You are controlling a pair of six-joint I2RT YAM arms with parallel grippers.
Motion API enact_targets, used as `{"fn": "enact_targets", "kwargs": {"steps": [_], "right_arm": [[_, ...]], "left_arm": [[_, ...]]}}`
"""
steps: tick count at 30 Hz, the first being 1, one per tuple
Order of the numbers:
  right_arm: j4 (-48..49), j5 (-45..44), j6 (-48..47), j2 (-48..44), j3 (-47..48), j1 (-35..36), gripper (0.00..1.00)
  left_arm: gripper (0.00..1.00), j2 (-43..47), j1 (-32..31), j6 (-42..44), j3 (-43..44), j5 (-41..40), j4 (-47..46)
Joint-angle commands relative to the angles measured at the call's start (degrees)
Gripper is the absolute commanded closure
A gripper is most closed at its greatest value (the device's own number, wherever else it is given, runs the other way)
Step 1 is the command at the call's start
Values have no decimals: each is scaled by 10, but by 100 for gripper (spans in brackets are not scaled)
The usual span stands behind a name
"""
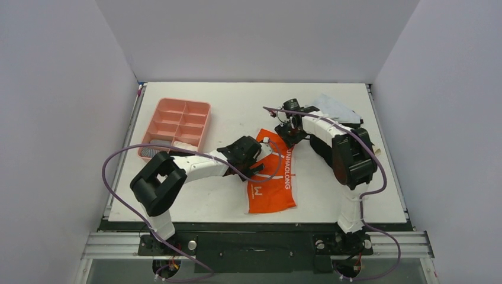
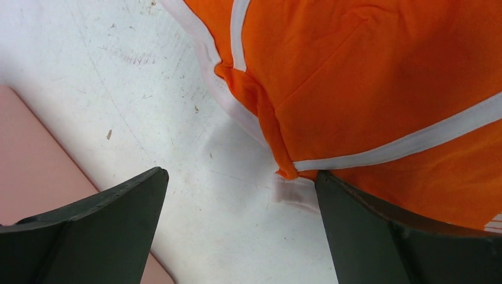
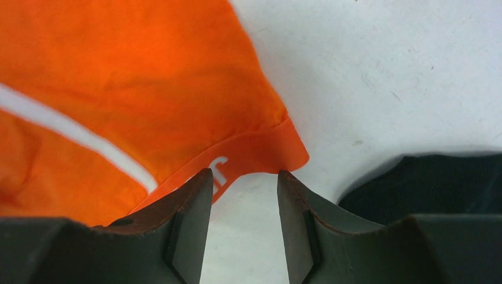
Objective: Roll the underwear
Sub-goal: Flatten out the underwear at the center of the board.
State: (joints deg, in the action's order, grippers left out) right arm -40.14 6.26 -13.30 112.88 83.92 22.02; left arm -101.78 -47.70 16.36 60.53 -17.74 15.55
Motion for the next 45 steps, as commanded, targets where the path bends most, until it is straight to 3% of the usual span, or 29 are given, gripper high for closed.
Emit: {"fn": "enact_targets", "kwargs": {"steps": [1,7,11,15,19,24,28,32,37,45], "right_arm": [[6,-70,6,42,53,-2,59],[-17,-129,-3,84,119,-25,59],[-42,-123,-16,99,176,-51,59],[-50,-82,-24,65,170,-59,58],[-48,-18,-25,-13,90,-60,58],[-51,64,-29,-144,-29,-60,58],[-60,141,-42,-225,-129,-60,58],[-51,146,-49,-264,-188,-58,58],[5,103,8,-228,-162,-61,63],[34,108,84,-95,-39,-79,62]], "left_arm": [[3,-6,-9,9,-22,-46,4],[3,7,-8,4,-19,-27,15],[3,14,-8,1,-7,-11,23],[3,22,2,-12,17,4,25],[3,25,34,-44,68,58,43],[3,17,94,-101,151,184,64],[3,-36,126,-151,243,265,77],[3,-127,133,-201,348,301,84],[3,-232,154,-289,443,322,97],[0,-266,167,-297,431,292,70]]}}
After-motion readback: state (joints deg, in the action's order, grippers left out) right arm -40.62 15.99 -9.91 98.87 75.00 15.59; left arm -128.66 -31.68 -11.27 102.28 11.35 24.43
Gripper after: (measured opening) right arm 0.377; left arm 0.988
